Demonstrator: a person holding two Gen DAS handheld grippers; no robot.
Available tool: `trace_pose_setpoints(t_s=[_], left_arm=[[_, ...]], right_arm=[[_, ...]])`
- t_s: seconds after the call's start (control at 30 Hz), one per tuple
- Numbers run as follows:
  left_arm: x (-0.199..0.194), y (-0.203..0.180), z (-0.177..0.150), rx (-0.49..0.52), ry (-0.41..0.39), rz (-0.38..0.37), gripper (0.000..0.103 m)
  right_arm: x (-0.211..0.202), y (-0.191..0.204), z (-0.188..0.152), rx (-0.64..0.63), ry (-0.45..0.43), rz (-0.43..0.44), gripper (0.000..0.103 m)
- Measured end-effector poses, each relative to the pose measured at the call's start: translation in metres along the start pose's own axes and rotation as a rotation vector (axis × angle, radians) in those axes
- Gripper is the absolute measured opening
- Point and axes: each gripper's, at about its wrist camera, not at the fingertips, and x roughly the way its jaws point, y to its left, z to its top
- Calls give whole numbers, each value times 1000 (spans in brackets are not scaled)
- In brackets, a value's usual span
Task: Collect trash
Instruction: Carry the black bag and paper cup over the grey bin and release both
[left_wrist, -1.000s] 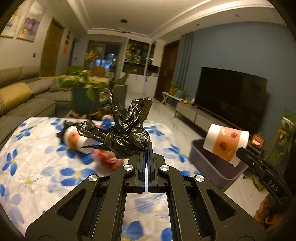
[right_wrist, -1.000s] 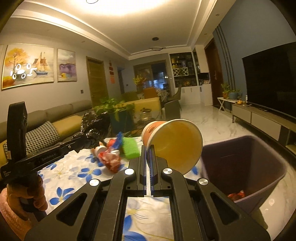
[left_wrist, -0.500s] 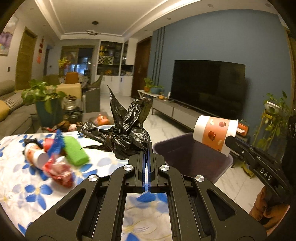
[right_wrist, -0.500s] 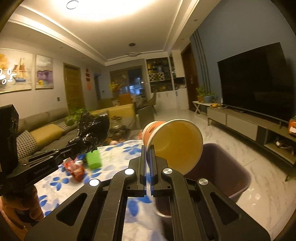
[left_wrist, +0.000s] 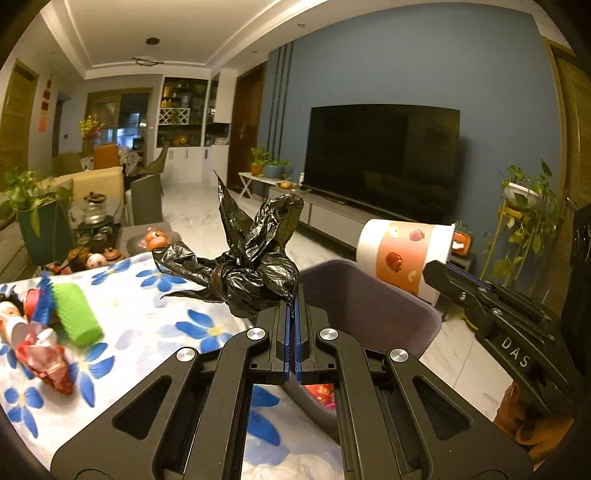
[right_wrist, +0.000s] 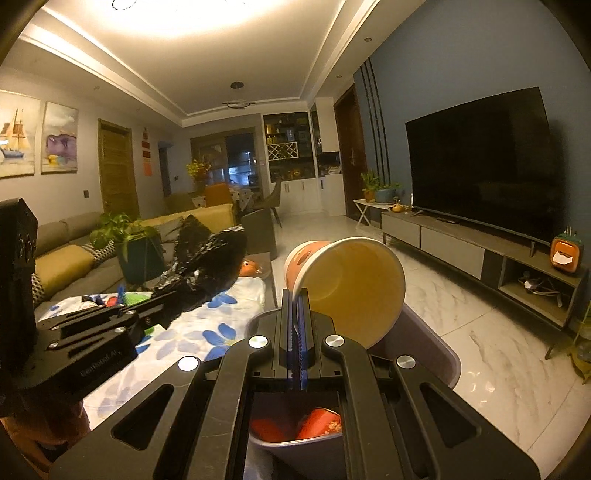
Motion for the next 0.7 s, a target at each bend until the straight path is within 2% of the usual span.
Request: trace_pose_setpoints(t_s=[0.4, 0.7], left_arm=[[29, -16, -10, 21, 38, -58, 1], [44, -21, -14, 19, 58, -88, 1]], right_arm=[[21, -17, -2, 18, 30, -32, 3], [30, -13, 0, 20, 38, -45, 3]])
